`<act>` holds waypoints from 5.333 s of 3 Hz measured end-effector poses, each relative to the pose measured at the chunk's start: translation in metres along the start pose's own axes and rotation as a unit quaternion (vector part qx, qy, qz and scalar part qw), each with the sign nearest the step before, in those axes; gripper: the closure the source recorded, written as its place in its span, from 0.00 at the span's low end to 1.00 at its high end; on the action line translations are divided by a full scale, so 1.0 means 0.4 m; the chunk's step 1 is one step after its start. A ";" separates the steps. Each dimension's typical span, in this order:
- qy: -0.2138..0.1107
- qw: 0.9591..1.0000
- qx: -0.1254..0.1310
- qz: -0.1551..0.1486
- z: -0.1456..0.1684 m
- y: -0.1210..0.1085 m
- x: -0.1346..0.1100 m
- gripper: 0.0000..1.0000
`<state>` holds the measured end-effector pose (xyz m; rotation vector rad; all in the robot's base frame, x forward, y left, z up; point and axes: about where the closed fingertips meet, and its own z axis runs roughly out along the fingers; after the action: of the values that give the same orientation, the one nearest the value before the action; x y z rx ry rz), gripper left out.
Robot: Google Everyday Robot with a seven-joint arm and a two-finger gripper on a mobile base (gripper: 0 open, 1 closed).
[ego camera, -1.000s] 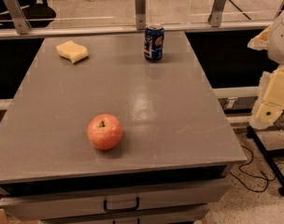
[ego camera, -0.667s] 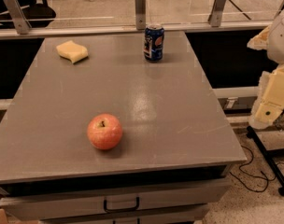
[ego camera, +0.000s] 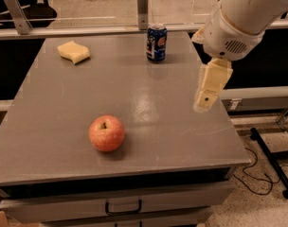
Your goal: Pick sponge
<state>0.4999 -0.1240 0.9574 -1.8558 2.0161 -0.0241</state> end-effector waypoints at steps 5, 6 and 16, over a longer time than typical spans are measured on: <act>-0.201 0.977 0.008 -0.075 0.244 -0.287 -0.522 0.00; -0.258 0.964 0.008 -0.068 0.325 -0.374 -0.667 0.00; -0.312 0.926 0.034 0.209 0.679 -0.541 -0.799 0.65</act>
Offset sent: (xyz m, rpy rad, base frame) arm 0.0249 0.0652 0.0047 0.0520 -0.0387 0.1154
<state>0.8001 0.2256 0.8556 -1.1456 1.8529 0.5387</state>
